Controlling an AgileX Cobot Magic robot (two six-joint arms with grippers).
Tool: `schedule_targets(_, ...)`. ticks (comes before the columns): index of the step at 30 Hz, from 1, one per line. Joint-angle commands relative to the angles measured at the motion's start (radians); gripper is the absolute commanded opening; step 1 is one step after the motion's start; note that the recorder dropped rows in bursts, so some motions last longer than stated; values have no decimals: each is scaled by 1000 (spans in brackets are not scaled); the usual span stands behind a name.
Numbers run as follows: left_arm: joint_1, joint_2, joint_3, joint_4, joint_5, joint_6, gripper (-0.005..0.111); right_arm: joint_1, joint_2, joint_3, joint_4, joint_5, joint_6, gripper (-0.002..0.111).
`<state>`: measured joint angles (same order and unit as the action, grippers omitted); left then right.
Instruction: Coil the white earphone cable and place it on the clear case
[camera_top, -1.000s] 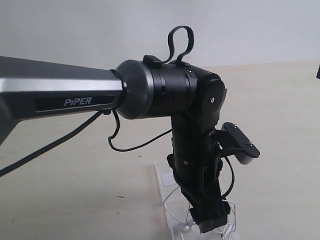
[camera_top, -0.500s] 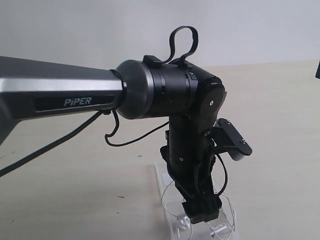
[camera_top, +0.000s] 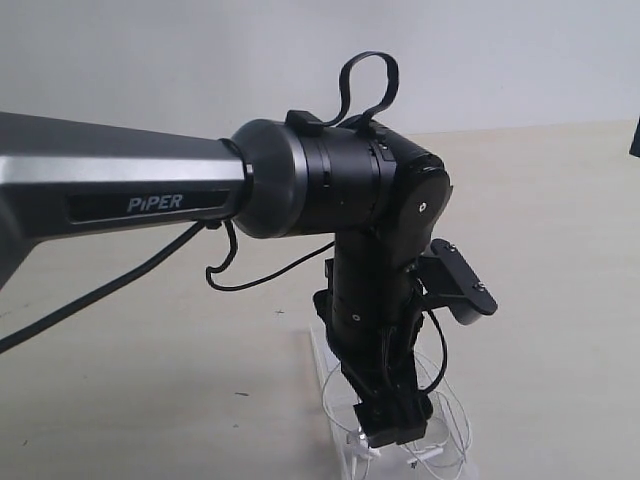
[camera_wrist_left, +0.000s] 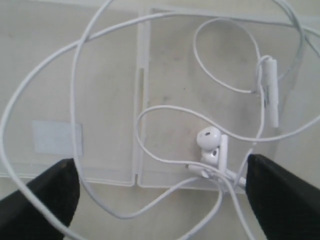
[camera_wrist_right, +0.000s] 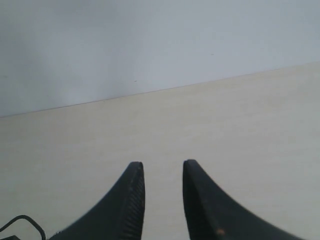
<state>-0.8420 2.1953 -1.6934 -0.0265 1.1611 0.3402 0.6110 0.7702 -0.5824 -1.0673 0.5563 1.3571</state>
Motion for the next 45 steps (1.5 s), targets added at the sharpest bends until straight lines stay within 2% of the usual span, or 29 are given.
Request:
schedule_targets(1,5,-28,-7,15,9,-4,86,-6,2,5,-16,-7,0,27)
schedule_targets(10,5,-53,-9,11,-16,-4,86,-6,2,5,-16,-7,0,27)
schedule_targets(21,5,-65,-11,-28,18,-4,86,-6,2,5,-16,-7,0,27)
schedule_targets(26,5,-67,-11,-34,60,37,86,-6,2,5,-16,-7,0,27)
schedule_targets(41,5,-68,-11,-36,60,156,86,-6,2,5,-16,-10,0,27)
schedule_targets(45,5,-68,-11,-82,60,183,86,-6,2,5,-16,-10,0,27)
